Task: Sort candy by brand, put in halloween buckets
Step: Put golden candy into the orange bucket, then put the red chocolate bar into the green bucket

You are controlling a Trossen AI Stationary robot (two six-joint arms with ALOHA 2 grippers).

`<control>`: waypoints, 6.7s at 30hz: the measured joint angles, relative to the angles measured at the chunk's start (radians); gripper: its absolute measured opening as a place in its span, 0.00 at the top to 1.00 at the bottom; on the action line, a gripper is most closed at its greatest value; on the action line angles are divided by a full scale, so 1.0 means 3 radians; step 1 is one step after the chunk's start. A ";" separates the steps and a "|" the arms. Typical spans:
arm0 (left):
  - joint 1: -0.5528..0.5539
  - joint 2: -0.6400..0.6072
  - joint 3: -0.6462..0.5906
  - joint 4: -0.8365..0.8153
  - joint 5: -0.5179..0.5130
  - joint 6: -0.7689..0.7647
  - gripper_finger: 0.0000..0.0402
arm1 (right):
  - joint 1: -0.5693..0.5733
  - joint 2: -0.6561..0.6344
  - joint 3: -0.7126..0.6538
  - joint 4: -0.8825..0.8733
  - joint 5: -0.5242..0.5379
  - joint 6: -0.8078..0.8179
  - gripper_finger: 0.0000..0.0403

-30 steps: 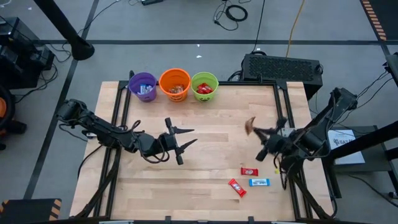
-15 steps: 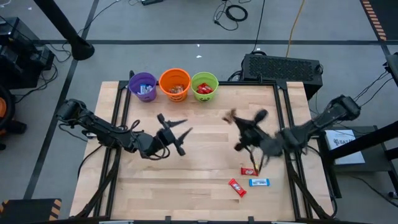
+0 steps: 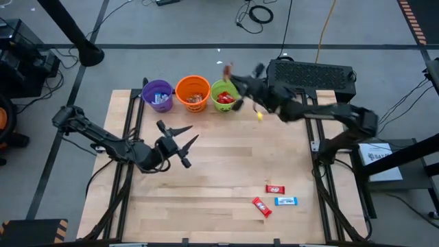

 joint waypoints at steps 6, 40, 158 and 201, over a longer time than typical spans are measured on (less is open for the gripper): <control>0.0004 -0.0035 0.0000 -0.0197 0.0003 -0.0004 0.55 | -0.0220 0.1015 0.1185 -0.1001 -0.0047 0.0511 1.00; -0.0317 -0.0077 0.0000 -0.0257 0.0008 0.0206 0.55 | 0.1296 0.0039 0.1958 -0.5874 -0.0006 0.1686 0.48; 0.0504 0.1696 0.0521 -0.2903 0.2271 -0.1862 0.55 | 0.2819 0.0666 -0.0253 -0.2499 0.1492 0.2381 1.00; 0.0916 0.2028 0.0546 -0.2794 0.2611 -0.1836 0.55 | 0.2109 0.2115 0.0048 -0.1138 0.0710 0.0722 0.99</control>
